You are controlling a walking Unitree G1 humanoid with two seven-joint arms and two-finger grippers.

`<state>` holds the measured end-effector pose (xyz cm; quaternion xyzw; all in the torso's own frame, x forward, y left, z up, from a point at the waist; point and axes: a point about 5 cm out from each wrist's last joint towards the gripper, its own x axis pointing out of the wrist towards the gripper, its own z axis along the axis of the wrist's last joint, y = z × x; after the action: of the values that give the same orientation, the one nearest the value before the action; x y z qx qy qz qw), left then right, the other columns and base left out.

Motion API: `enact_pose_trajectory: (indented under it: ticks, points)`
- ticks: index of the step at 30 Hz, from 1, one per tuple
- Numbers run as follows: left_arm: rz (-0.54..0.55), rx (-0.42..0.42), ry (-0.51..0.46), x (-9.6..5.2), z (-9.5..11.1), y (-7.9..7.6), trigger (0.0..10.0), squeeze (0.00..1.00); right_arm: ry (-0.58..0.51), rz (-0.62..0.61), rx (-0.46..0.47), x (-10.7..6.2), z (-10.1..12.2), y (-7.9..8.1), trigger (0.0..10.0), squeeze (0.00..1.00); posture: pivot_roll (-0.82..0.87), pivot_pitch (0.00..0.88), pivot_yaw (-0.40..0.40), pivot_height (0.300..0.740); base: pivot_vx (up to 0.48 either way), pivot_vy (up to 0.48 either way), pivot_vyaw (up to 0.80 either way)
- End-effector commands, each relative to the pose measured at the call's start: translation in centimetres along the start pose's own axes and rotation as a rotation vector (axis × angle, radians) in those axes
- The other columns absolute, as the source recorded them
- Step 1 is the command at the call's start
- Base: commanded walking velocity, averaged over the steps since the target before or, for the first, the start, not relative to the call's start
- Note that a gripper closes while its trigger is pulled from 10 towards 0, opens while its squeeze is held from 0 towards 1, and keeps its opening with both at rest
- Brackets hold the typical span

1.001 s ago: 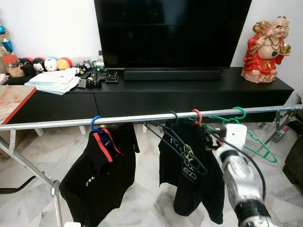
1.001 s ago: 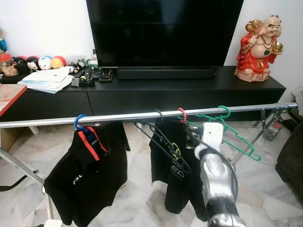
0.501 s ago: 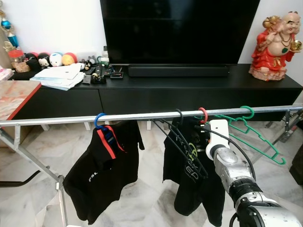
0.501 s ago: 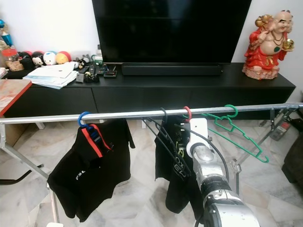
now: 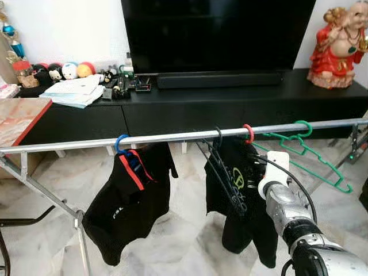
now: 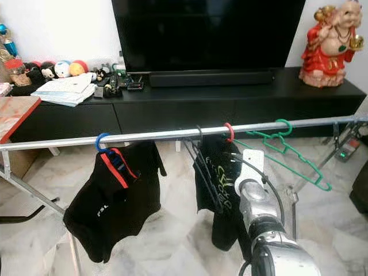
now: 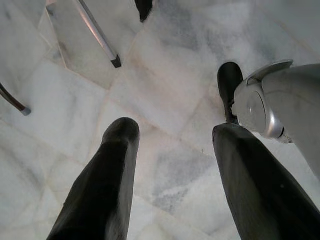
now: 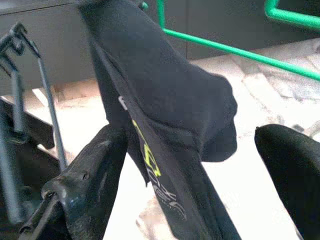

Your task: Hang hanger

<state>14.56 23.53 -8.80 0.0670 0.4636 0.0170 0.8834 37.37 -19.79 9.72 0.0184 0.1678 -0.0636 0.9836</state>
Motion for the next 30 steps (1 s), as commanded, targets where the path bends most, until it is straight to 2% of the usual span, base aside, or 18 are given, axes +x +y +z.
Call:
enact_pose_trajectory:
  ticks: [1,3,7,10,13,14,15,16,20,21,24,30]
  points:
    - [0.022,-0.019,-0.05,0.0,0.7,0.7,10.0,0.0,-0.12,0.047,0.043,0.0,1.6,0.9,10.0,0.0,0.12,0.139,0.09,0.74,0.0,0.0,0.0]
    - [0.022,-0.022,-0.056,0.0,0.7,0.7,10.0,0.0,-0.13,0.05,0.046,0.0,1.7,0.9,10.0,0.0,0.12,0.139,0.09,0.74,0.0,0.0,0.0]
    - [0.024,-0.028,-0.128,0.3,2.9,0.8,10.0,0.0,-0.262,0.067,0.081,-1.1,0.2,1.4,10.0,0.0,0.1,0.129,0.088,0.74,0.0,0.0,0.0]
    - [0.024,-0.034,-0.126,0.4,3.0,0.7,10.0,0.0,-0.268,0.067,0.087,-1.4,-0.3,1.5,10.0,0.0,0.09,0.126,0.087,0.74,0.0,0.0,0.0]
    - [0.026,-0.049,-0.073,0.5,2.3,-0.2,10.0,0.0,-0.315,0.098,0.085,-3.3,-2.9,1.8,10.0,0.0,0.05,0.084,0.075,0.74,0.0,0.0,0.0]
    - [0.026,-0.055,-0.063,0.6,2.2,-0.5,10.0,0.0,-0.319,0.097,0.076,-3.6,-3.2,1.8,10.0,0.0,0.03,0.04,0.075,0.74,0.0,0.0,0.0]
    - [0.025,-0.066,-0.057,0.6,2.1,-0.7,10.0,0.0,-0.328,0.096,0.08,-3.9,-3.4,1.8,10.0,0.0,0.03,0.03,0.076,0.74,0.0,0.0,0.0]
    - [0.023,-0.078,-0.052,0.7,2.2,-1.0,10.0,0.0,-0.344,0.102,0.095,-4.2,-3.5,2.0,10.0,0.0,0.02,0.002,0.077,0.74,0.0,0.0,0.0]
    - [0.024,-0.081,-0.052,0.9,3.0,-1.1,10.0,0.0,-0.408,0.122,0.084,-4.9,-2.8,2.6,10.0,0.0,0.0,0.0,0.081,0.74,0.0,0.0,0.0]
    - [0.022,-0.075,-0.052,1.0,3.3,-1.1,10.0,0.0,-0.413,0.107,0.108,-5.1,-2.6,2.6,10.0,0.0,-0.01,0.0,0.08,0.74,0.0,0.0,0.0]
    - [0.019,-0.065,-0.051,1.1,3.8,-1.1,10.0,0.0,-0.409,0.089,0.141,-5.3,-2.5,2.7,10.0,0.0,0.0,0.0,0.076,0.74,0.0,0.0,0.0]
    - [0.035,-0.081,-0.03,1.0,3.6,-0.3,10.0,0.0,-0.389,0.092,0.131,-5.4,-3.0,2.9,10.0,0.0,0.01,0.0,0.063,0.74,0.0,0.0,0.0]
